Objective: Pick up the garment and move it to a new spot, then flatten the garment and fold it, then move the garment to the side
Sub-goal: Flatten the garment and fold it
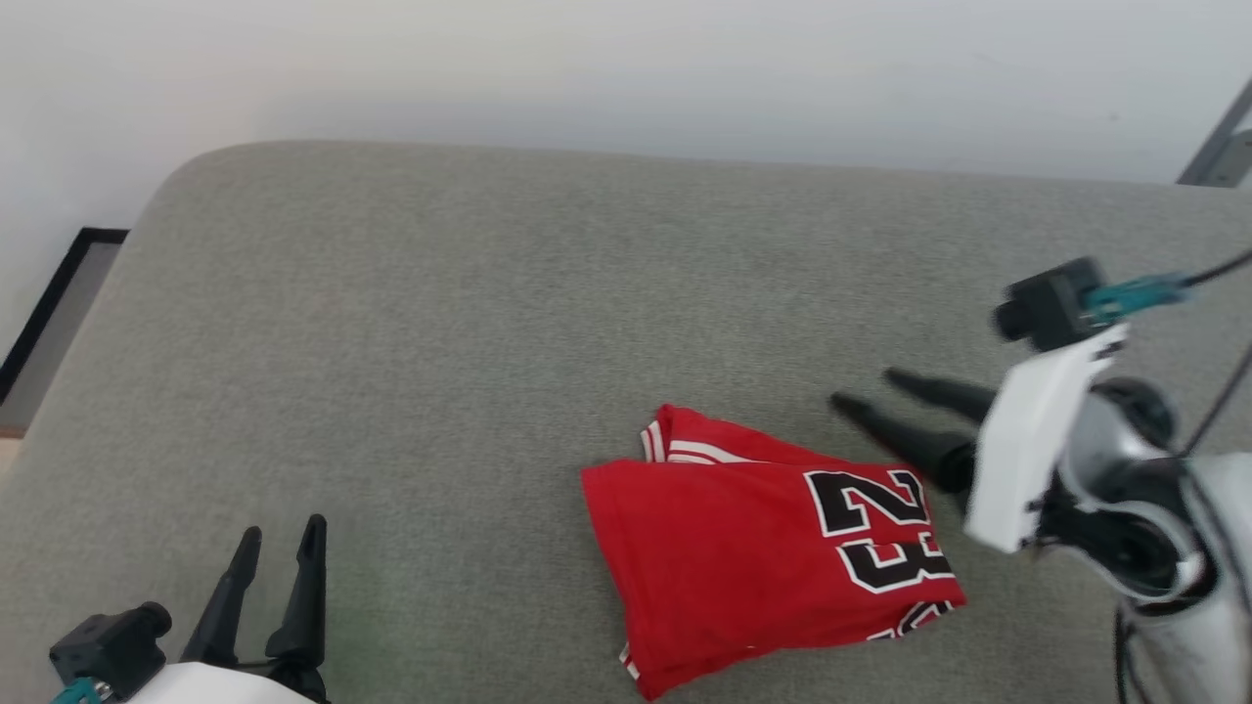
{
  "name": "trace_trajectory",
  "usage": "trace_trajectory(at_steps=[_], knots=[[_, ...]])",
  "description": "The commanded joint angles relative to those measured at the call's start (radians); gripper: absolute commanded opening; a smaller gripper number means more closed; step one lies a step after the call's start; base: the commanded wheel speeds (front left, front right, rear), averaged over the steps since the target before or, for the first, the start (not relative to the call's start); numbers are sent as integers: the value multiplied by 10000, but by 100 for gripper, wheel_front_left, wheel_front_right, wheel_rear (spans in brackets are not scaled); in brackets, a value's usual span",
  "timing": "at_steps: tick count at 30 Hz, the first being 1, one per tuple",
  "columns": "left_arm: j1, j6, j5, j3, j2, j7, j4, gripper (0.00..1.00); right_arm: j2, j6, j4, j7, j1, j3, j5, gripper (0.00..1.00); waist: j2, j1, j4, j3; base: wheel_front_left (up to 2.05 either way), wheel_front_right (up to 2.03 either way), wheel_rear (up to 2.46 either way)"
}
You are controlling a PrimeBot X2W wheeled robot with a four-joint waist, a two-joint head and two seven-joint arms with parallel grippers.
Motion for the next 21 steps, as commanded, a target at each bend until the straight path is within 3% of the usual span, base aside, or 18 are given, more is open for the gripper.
trace_trajectory(at_steps=[1,9,14,19,21], knots=[[85,-25,71,89,43,-49,-55,100,-92,0,-75,-286,135,-184,-157,100,-1,0,-135,-36,0,0,0],[254,-25,299,471,143,-49,-283,100,-488,0,-74,-2635,714,-876,-900,100,-1,0,-687,-230,0,0,0],[423,-24,479,649,196,-49,-400,100,-719,0,366,-4152,1112,-925,-1207,100,-1,0,-945,-431,0,0,0],[799,-24,683,806,227,-49,-558,100,-803,0,1296,-6381,1774,-1081,-1655,100,-1,0,-1222,-780,0,0,0],[842,-25,702,846,221,-49,-577,100,-820,0,1448,-6677,1878,-1050,-1711,100,-1,0,-1261,-822,0,0,0]])
